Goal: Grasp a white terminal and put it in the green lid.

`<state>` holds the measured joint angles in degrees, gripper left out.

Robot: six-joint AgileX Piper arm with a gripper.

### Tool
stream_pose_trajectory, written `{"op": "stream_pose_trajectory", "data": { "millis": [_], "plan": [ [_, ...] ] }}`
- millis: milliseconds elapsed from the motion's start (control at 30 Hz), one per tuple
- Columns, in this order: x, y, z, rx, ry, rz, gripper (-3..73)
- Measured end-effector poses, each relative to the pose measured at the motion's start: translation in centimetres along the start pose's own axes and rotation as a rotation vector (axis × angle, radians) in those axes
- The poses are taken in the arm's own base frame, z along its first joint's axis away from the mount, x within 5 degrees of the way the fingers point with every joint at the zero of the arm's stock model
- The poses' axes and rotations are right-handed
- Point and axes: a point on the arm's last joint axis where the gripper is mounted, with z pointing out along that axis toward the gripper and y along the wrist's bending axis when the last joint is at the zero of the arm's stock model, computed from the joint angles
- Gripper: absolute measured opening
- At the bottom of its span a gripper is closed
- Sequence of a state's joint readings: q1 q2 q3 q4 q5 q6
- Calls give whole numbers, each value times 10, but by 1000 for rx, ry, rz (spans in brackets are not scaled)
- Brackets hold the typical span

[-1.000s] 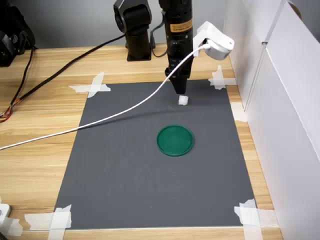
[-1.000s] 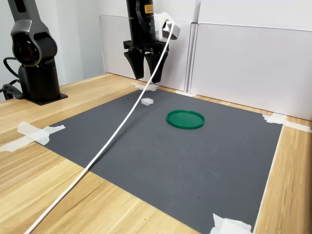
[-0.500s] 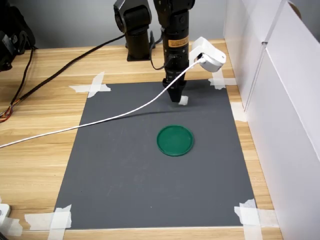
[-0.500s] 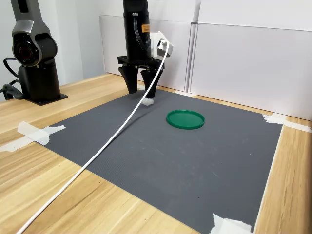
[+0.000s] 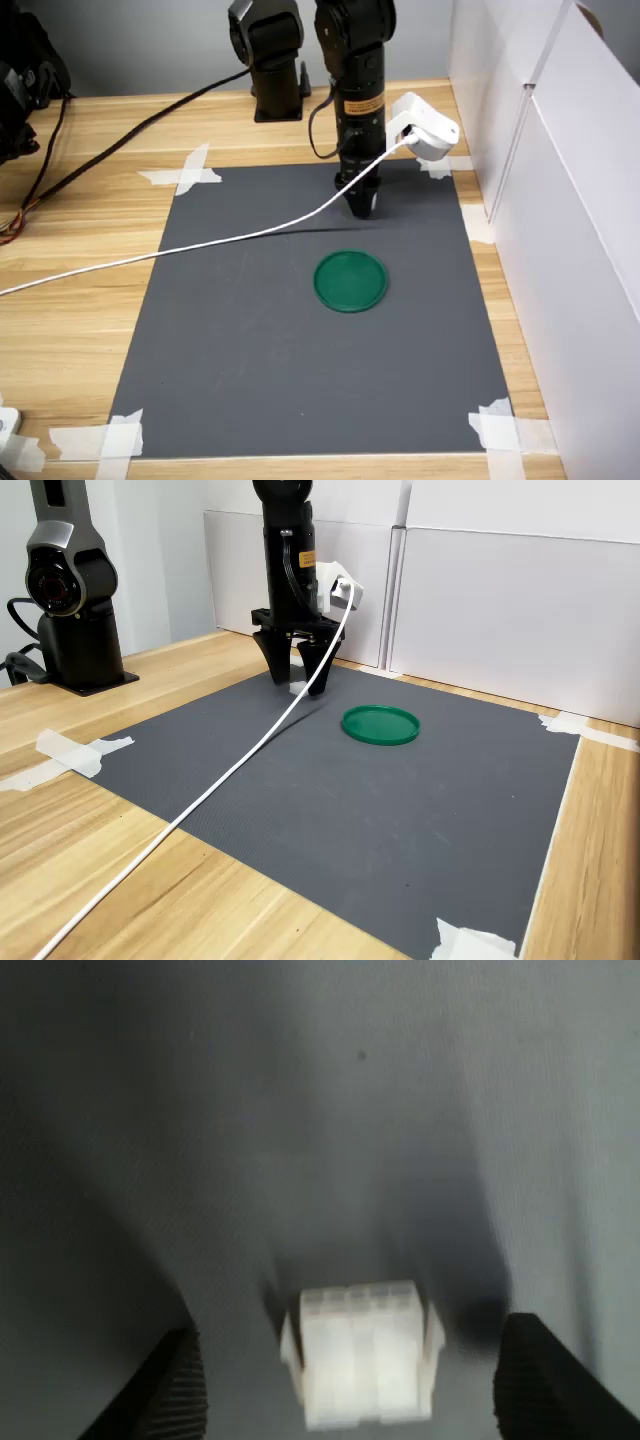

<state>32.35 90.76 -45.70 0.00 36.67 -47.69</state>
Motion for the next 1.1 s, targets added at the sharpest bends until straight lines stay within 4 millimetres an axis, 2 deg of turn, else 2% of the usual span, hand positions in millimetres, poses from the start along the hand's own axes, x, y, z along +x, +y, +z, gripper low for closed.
{"op": "stream_pose_trajectory", "data": {
  "millis": [100, 233, 467, 600, 767, 1000, 1100],
  "plan": [
    [0, 0, 1, -2, 1, -2, 677],
    [0, 0, 1, -6, 0, 2, 600],
    [0, 0, 1, 2, -2, 21, 318],
    [0, 0, -8, 24, -23, 32, 317],
    [-5, -6, -36, 60, -58, 57, 317],
    [-29, -33, -86, 112, -116, 147, 317],
    [-32, -49, -105, 153, -156, 186, 317]
  ]
}}
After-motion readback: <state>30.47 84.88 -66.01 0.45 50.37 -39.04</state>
